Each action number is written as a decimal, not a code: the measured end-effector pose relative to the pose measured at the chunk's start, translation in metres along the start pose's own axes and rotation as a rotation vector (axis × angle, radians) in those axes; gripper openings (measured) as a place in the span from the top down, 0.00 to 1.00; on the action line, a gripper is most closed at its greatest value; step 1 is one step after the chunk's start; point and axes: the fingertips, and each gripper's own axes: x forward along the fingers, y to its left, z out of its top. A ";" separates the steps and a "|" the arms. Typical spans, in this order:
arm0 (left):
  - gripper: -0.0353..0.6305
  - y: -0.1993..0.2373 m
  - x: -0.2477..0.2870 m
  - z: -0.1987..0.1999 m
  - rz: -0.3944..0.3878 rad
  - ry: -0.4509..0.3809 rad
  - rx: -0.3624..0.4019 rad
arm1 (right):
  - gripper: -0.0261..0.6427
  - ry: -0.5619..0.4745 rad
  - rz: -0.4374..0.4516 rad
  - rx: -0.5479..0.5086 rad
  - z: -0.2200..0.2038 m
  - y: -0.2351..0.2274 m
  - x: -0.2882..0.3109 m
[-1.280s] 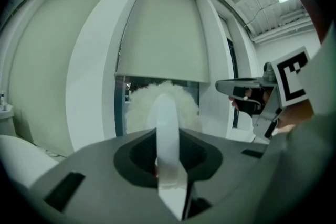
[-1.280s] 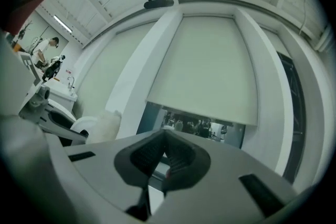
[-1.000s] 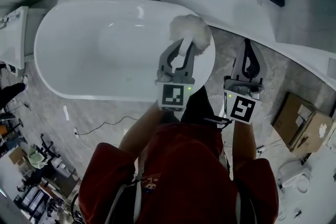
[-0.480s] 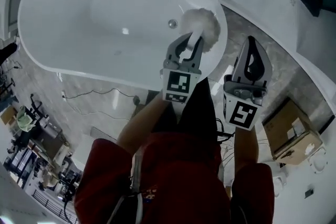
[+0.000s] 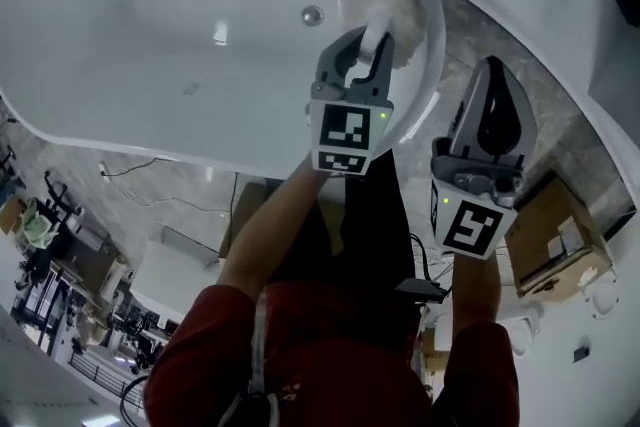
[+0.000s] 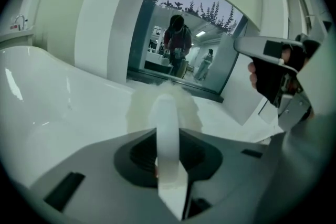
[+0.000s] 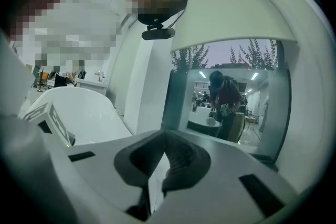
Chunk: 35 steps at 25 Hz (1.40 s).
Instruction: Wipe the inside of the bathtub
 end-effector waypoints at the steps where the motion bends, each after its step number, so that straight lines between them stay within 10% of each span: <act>1: 0.81 0.000 0.008 -0.005 -0.003 0.004 -0.006 | 0.94 0.009 0.007 -0.003 -0.007 0.001 0.000; 15: 0.81 0.015 0.076 -0.069 -0.007 0.075 -0.058 | 0.94 0.005 0.064 0.017 -0.054 0.012 0.024; 35: 0.81 0.134 0.180 -0.227 0.194 0.263 -0.094 | 0.94 -0.063 0.150 0.021 -0.093 0.042 0.027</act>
